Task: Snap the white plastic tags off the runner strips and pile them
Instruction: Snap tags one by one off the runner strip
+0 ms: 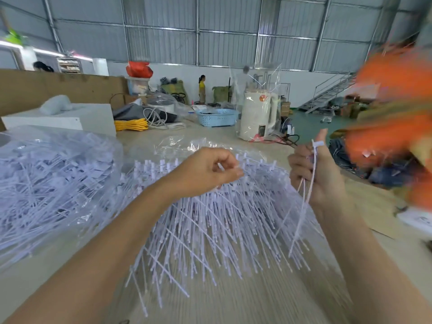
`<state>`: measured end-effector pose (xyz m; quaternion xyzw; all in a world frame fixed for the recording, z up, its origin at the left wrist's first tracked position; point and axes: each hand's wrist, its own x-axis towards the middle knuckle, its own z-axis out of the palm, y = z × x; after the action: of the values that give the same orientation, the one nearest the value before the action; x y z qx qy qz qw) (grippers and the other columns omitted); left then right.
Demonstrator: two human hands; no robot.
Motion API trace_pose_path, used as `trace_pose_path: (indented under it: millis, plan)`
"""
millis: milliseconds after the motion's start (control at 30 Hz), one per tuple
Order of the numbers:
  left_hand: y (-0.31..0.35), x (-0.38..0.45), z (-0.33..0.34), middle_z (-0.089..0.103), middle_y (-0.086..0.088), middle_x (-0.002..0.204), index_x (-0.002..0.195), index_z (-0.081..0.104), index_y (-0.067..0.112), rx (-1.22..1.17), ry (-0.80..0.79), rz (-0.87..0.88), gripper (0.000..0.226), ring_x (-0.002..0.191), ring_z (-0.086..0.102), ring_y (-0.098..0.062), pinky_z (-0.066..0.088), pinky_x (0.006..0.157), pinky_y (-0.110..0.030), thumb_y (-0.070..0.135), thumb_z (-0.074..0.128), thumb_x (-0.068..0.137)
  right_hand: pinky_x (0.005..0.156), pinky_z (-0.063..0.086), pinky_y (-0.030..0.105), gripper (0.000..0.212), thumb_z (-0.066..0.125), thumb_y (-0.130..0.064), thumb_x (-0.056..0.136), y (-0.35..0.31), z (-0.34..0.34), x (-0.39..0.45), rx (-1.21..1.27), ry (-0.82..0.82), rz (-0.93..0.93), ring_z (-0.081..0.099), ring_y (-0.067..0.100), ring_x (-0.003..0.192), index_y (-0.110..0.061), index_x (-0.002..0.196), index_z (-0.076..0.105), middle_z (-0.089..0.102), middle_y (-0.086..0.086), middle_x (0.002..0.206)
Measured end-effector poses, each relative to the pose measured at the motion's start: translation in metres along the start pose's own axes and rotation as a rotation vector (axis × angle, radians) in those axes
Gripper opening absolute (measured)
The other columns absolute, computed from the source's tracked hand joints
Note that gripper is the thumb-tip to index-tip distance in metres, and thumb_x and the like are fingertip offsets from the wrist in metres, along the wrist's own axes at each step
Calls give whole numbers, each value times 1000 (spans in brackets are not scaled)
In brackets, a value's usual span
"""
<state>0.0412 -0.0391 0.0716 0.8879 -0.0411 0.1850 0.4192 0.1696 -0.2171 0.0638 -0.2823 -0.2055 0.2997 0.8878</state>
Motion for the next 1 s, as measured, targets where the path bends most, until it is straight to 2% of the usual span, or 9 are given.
trace_pose_path:
  millis: [67, 167, 267, 367, 467, 533, 700, 833, 1000]
  plan:
    - [-2, 2, 5, 62, 1, 84, 81, 63, 18, 104, 43, 19, 13, 50, 47, 2, 40, 52, -12, 27, 72, 78, 25, 25, 15, 35, 59, -47, 70, 7, 4, 1, 53, -102, 141, 22, 3, 34, -15, 58, 48, 34, -10, 50]
    - [2, 3, 1, 54, 12, 72, 77, 61, 21, 105, 205, 50, 20, 44, 45, 8, 34, 48, -6, 23, 80, 69, 27, 24, 16, 32, 67, -31, 76, 6, 7, -1, 247, -272, 346, 28, 1, 43, -2, 67, 57, 38, -6, 64]
    - [5, 5, -2, 53, 15, 71, 83, 66, 15, 84, 299, 89, 26, 46, 45, 8, 34, 50, -3, 19, 83, 64, 33, 17, 12, 32, 63, -23, 87, -4, 6, -7, 429, -414, 390, 37, 11, 50, 3, 70, 56, 54, 19, 80]
    - [10, 6, 2, 51, 15, 80, 91, 70, 14, 138, 309, 131, 32, 54, 46, 6, 36, 57, -4, 17, 83, 62, 33, 19, 13, 33, 60, -26, 91, -9, 14, -13, 404, -501, 393, 35, 9, 47, 3, 75, 57, 48, 14, 78]
    - [14, 7, 6, 48, 14, 81, 94, 71, 16, 158, 330, 157, 34, 55, 44, 7, 35, 57, -3, 15, 83, 63, 30, 31, 11, 33, 61, -39, 80, 9, 26, -15, -321, -162, 55, 39, 1, 38, -7, 89, 63, 55, -2, 64]
    - [17, 7, 7, 45, 13, 82, 97, 72, 14, 183, 349, 169, 36, 54, 43, 5, 35, 57, -3, 13, 83, 62, 32, 35, 14, 31, 65, -39, 71, 27, 29, -13, -597, 41, -102, 42, 4, 37, -11, 85, 63, 58, -2, 57]
    - [19, 6, 12, 41, 3, 100, 115, 62, 10, 431, 317, 136, 63, 62, 39, 1, 35, 59, -6, 23, 87, 59, 35, 33, 14, 25, 64, -27, 87, 52, 35, -13, -723, 72, -181, 42, 6, 35, -16, 65, 63, 57, -2, 49]
    - [19, 4, 13, 38, 4, 100, 109, 57, 11, 477, 432, 108, 54, 75, 45, -8, 35, 64, -15, 24, 85, 65, 37, 26, 15, 32, 67, -34, 83, 59, 32, -10, -740, 52, -296, 33, 8, 37, -22, 56, 55, 49, 0, 49]
    - [22, 1, 14, 38, 5, 98, 112, 51, 12, 449, 418, 160, 50, 63, 41, 1, 36, 57, -11, 15, 80, 71, 39, 23, 13, 34, 69, -46, 71, 64, 32, -11, -748, 51, -281, 28, 7, 35, -20, 58, 51, 40, -4, 44]
